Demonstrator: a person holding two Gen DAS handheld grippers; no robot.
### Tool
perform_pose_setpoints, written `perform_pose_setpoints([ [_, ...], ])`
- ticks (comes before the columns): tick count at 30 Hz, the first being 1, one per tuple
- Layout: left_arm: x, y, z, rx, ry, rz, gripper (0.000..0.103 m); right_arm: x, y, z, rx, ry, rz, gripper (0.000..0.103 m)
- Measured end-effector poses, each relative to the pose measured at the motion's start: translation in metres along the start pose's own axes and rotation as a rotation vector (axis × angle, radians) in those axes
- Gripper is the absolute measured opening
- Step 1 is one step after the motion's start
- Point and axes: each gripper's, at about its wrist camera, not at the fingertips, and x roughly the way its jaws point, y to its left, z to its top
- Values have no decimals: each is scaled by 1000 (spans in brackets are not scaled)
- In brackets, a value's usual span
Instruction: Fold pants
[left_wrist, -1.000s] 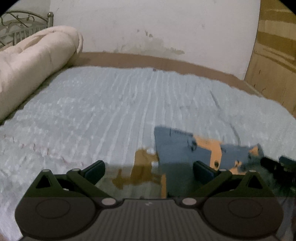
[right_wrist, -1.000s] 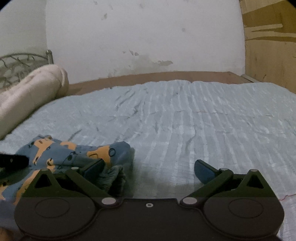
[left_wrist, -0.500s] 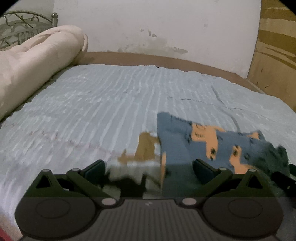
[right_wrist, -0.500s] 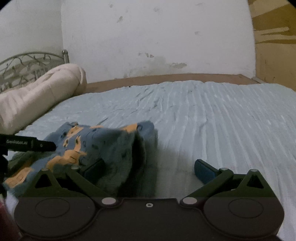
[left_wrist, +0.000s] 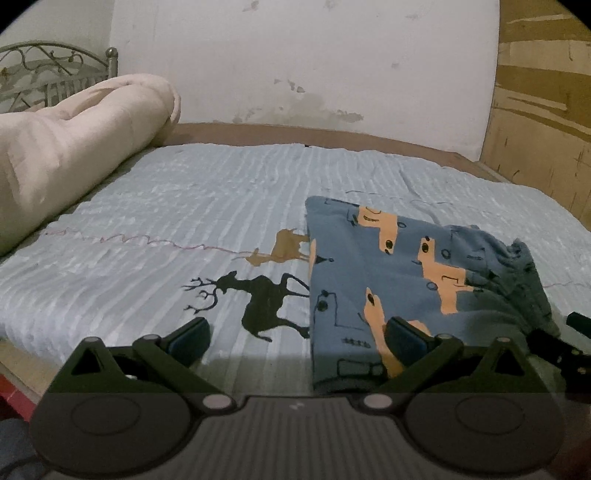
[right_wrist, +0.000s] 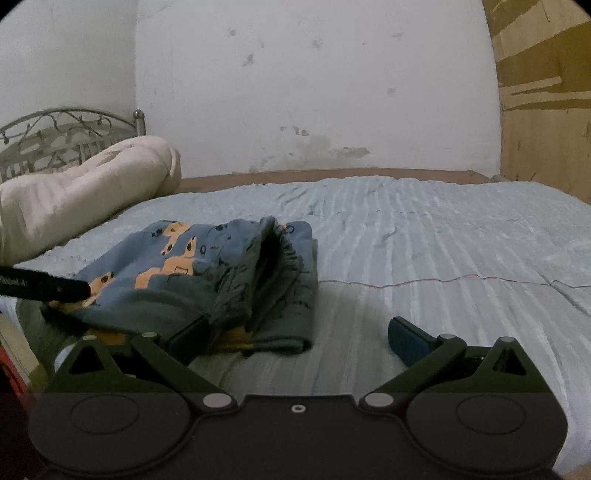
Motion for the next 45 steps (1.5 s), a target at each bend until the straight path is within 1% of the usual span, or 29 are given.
perform_pose_setpoints([
  [3,-5,1,2,4,7,-7,102,-9,1,3,-3,-8,-2,102],
  [5,-8,1,5,-1,10,-10,102,-16,0,6,14,-34,12,102],
  [8,-9,1,10,-5,6,-25,102,-18,-4,20,54,-65,60,102],
  [10,-7,0,13,-6,-1,-28,102,-11,-8,31,89,-59,102,102],
  [13,0,0,20,-11,3,-30,102,12,-13,47,127,-8,144,102],
  [20,25,-4,35,-24,26,-5,102,63,-9,66,107,75,138,102],
  [22,33,-4,37,-29,45,-3,102,77,-12,65,135,126,144,102],
  [24,39,-4,36,-45,72,-3,102,92,-17,60,181,216,144,102],
  [26,42,-4,32,-52,89,-17,102,90,-21,54,193,195,161,102],
  [29,42,-6,24,-22,74,-18,102,85,-27,50,224,171,195,102],
  [31,41,-7,24,-11,78,-25,102,82,-32,49,242,161,216,102],
  [33,41,-3,27,-31,104,-51,102,79,-35,49,259,147,247,102],
  [36,40,5,34,-82,134,-111,102,77,-37,51,276,139,283,102],
  [39,38,8,37,-115,138,-142,102,76,-38,52,294,127,278,94],
  [41,38,9,39,-127,143,-157,102,74,-38,51,315,120,266,83],
  [42,38,9,40,-132,146,-167,100,73,-37,50,327,118,257,80],
  [44,39,8,42,-144,158,-187,94,70,-38,49,346,115,246,68],
  [45,40,9,44,-153,170,-197,90,69,-38,48,353,116,242,65],
])
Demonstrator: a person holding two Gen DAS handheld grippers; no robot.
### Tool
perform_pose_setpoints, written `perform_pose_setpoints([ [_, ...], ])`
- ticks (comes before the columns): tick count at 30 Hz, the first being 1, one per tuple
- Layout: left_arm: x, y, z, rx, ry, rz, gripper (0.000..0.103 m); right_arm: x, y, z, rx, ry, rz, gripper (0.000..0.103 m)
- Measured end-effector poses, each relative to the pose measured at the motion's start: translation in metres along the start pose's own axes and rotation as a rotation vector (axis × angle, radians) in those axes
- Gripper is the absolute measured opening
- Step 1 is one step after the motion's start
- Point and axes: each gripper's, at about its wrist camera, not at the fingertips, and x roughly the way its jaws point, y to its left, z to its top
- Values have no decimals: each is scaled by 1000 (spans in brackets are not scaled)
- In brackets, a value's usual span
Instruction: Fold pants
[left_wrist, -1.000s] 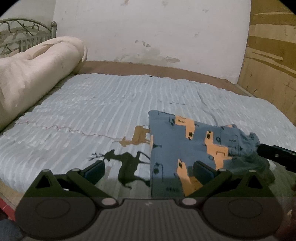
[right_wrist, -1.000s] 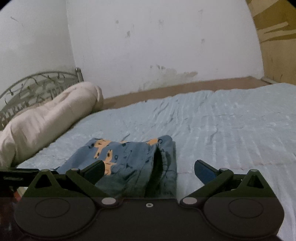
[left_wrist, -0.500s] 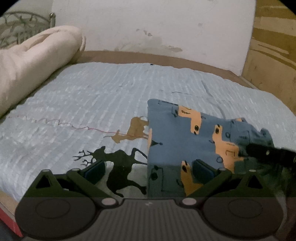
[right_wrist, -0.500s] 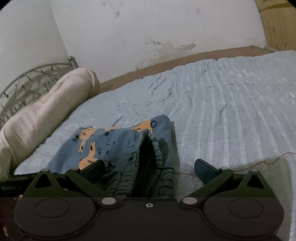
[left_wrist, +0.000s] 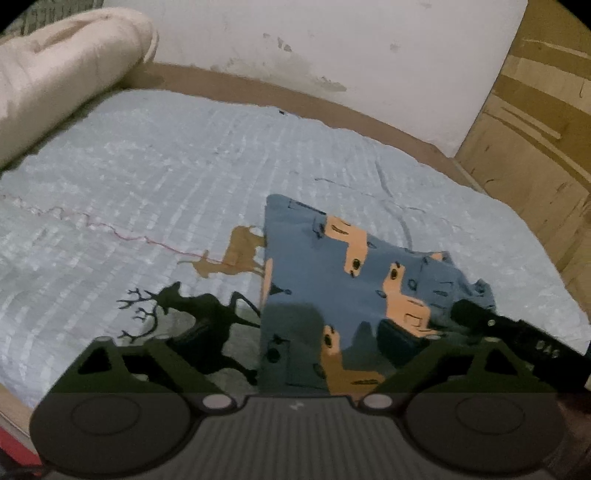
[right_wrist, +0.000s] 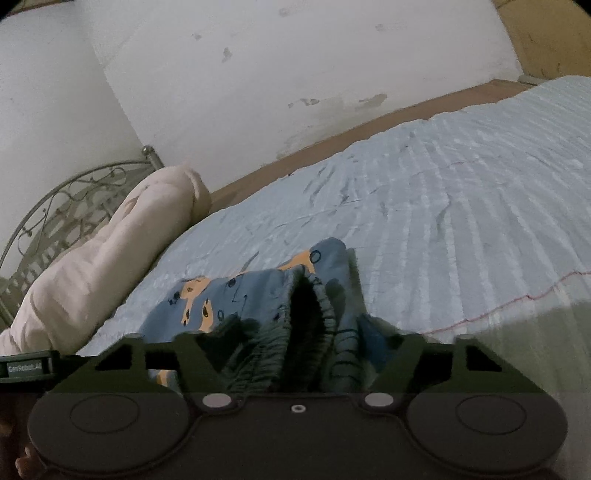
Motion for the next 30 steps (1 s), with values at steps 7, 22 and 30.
perform_pose_setpoints([
  [7,2,6,4,-61,30,-15,52,-4,3,-7,5,-9,-25,49],
  [22,-21,-8,21,12,-50,-34,16,-20,38,0,-88,-90,-35,18],
  [30,-38,0,62,75,-174,31,16,2,72,24,-127,-157,18,18],
])
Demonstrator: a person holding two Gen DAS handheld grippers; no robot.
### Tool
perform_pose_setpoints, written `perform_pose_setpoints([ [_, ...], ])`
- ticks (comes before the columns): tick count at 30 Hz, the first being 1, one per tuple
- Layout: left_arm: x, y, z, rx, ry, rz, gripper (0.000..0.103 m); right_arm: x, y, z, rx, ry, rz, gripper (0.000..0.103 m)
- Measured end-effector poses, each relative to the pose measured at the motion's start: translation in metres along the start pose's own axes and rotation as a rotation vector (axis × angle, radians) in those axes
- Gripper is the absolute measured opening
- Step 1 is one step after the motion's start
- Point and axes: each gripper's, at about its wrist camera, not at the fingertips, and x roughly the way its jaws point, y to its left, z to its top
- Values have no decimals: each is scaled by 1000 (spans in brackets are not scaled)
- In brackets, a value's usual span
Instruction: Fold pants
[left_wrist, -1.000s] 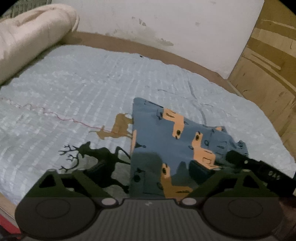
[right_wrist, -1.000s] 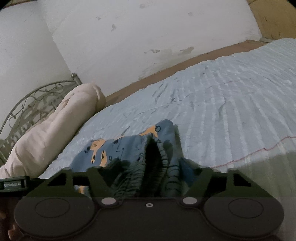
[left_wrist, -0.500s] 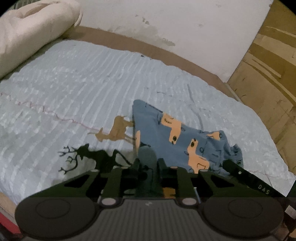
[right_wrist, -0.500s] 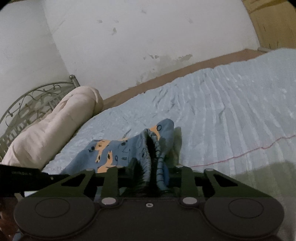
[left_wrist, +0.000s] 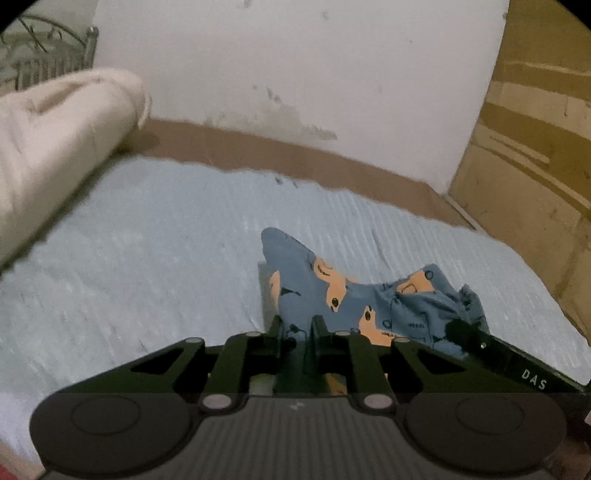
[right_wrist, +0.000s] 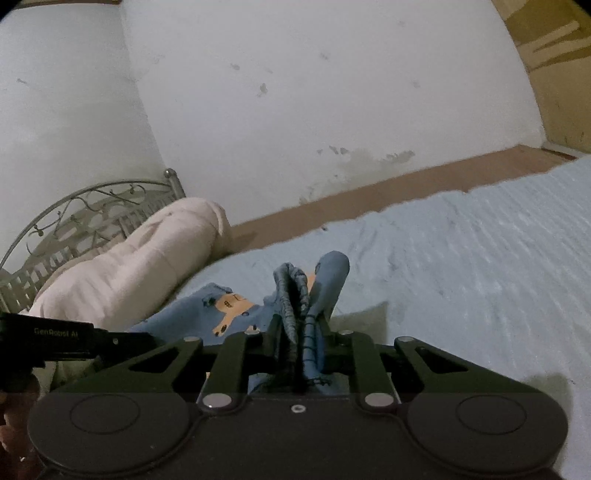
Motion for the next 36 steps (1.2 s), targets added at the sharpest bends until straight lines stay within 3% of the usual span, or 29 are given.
perform_pose_setpoints([
  [7,19,27,31,-44,-69,78,16,51,28,20,-6,-38,21,18],
  [16,58,41,18,-69,17,132,16,93,40,9,-31,21,-17,18],
  [31,70,48,7,-86,55,147,17,99,38,-4,-37,64,-60,19],
  [36,70,49,6,-89,68,159,23,100,37,-3,-37,79,-83,26],
])
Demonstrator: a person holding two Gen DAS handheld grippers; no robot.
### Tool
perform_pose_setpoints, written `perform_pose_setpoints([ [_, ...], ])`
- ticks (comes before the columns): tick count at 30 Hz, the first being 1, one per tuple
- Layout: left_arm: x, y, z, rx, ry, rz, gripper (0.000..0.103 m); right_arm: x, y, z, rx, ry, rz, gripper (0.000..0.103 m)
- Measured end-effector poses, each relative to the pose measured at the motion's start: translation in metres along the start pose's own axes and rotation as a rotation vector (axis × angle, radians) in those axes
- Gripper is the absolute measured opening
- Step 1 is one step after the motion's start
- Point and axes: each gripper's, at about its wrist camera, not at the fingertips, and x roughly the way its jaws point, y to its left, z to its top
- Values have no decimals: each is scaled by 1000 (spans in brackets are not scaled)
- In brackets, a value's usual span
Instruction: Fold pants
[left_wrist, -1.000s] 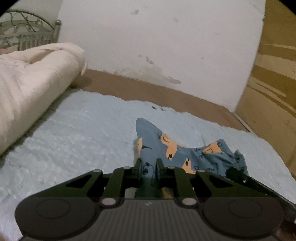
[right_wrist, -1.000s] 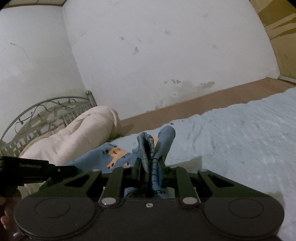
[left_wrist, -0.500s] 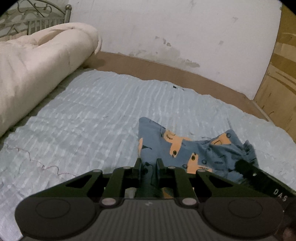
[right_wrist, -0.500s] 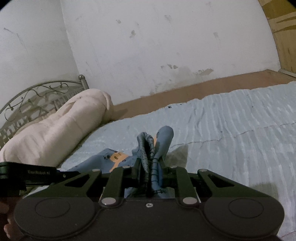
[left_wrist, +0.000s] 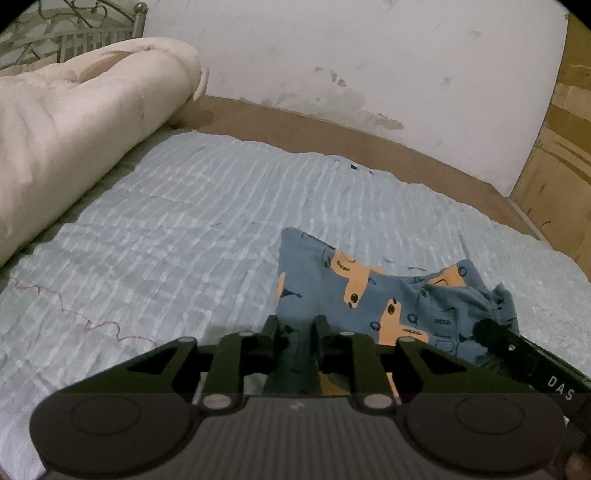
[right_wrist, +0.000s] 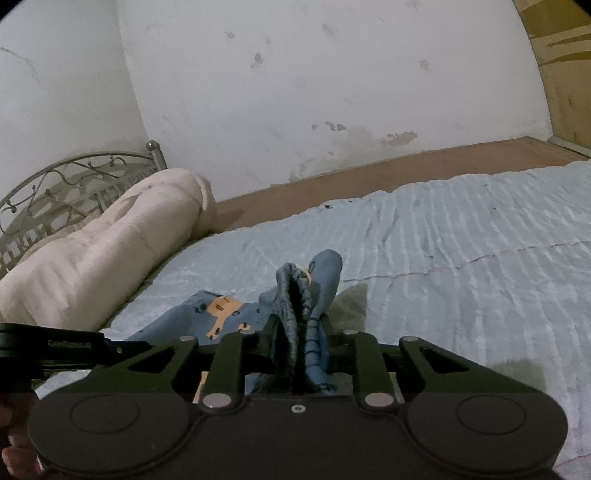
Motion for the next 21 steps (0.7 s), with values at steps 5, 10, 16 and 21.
perform_pose_setpoints([
  [5,-6,0,-3,-9,-2,11,59,-6,-5,0,-6,0,-22,42],
  [10,-27,-1,-4,-4,-44,24,81,-24,-4,2,-27,-31,-28,69],
  [16,-71,-3,-6,36,-131,53,101,-60,5,6,-57,-97,-13,96],
  [21,-112,-1,-14,60,-199,90,102,-97,17,6,-80,-146,17,102],
])
